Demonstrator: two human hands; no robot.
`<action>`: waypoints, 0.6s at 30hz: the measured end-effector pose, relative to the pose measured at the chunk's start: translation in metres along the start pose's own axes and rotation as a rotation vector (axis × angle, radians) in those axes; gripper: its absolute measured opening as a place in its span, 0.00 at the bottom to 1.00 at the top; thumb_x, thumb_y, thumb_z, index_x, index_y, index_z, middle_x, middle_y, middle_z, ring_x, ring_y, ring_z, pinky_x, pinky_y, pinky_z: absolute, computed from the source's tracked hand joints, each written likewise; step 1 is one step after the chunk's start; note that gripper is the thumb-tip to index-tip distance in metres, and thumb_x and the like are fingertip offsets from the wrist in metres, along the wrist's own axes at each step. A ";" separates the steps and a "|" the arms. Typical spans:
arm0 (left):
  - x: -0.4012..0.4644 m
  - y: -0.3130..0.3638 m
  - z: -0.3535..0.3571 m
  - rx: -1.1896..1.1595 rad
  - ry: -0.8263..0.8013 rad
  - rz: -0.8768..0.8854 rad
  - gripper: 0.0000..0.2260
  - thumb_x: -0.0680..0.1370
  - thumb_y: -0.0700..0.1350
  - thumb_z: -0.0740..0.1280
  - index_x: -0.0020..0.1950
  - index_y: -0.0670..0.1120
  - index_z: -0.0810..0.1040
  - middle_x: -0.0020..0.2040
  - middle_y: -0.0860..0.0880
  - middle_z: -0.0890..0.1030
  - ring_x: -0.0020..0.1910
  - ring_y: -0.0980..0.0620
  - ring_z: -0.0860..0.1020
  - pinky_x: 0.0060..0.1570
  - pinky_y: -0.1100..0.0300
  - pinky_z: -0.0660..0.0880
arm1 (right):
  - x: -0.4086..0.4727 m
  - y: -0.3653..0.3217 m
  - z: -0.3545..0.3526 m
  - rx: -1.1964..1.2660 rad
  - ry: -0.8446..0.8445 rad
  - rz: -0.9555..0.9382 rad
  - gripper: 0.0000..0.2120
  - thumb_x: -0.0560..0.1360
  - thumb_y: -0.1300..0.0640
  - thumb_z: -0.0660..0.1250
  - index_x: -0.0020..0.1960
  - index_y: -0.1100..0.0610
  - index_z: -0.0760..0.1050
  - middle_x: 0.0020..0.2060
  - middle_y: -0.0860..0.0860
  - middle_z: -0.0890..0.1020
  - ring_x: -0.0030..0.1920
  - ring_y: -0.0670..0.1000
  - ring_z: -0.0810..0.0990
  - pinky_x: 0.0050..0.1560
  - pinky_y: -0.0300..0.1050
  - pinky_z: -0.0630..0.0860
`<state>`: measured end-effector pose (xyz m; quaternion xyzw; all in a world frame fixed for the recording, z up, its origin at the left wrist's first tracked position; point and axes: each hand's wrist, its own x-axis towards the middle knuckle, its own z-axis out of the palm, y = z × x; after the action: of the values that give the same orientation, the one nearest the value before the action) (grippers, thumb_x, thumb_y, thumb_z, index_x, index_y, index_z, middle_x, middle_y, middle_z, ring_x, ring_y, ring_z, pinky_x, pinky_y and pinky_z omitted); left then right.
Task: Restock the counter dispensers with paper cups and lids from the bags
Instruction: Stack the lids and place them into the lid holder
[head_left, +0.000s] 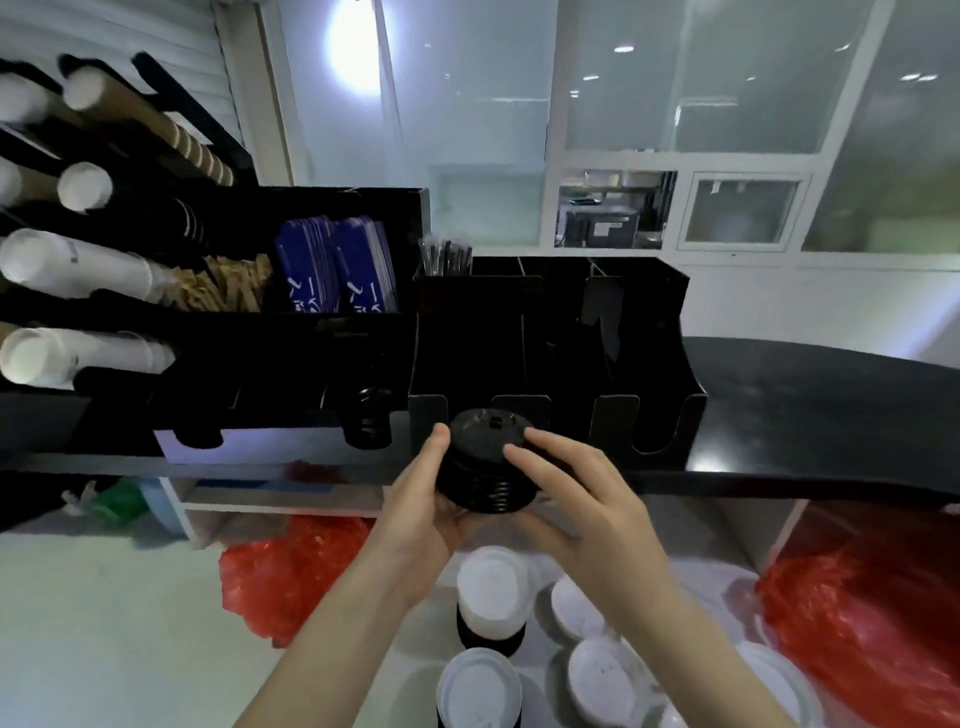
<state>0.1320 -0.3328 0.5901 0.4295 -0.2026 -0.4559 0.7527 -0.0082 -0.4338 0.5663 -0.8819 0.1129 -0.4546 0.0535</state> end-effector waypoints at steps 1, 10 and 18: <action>0.007 0.008 -0.002 -0.021 -0.021 -0.007 0.23 0.78 0.57 0.61 0.65 0.43 0.77 0.58 0.42 0.82 0.58 0.45 0.81 0.55 0.50 0.78 | 0.011 0.002 0.002 -0.020 0.003 -0.026 0.25 0.71 0.56 0.74 0.67 0.52 0.74 0.66 0.49 0.73 0.66 0.49 0.72 0.63 0.42 0.72; 0.083 0.056 -0.054 0.834 0.150 0.545 0.17 0.79 0.52 0.64 0.67 0.49 0.75 0.56 0.53 0.80 0.55 0.57 0.78 0.54 0.59 0.76 | 0.100 0.019 0.026 -0.066 0.012 0.046 0.24 0.72 0.52 0.71 0.66 0.57 0.74 0.58 0.48 0.77 0.59 0.46 0.75 0.61 0.38 0.72; 0.118 0.007 -0.105 1.518 0.109 1.014 0.24 0.75 0.47 0.68 0.70 0.42 0.72 0.71 0.48 0.70 0.74 0.52 0.64 0.71 0.54 0.65 | 0.119 0.041 0.072 -0.305 -0.223 0.026 0.26 0.71 0.52 0.74 0.66 0.54 0.73 0.59 0.46 0.76 0.60 0.46 0.73 0.52 0.40 0.78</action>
<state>0.2680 -0.3845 0.5281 0.6895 -0.5768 0.2059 0.3866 0.1106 -0.5040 0.6101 -0.9232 0.1852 -0.3308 -0.0630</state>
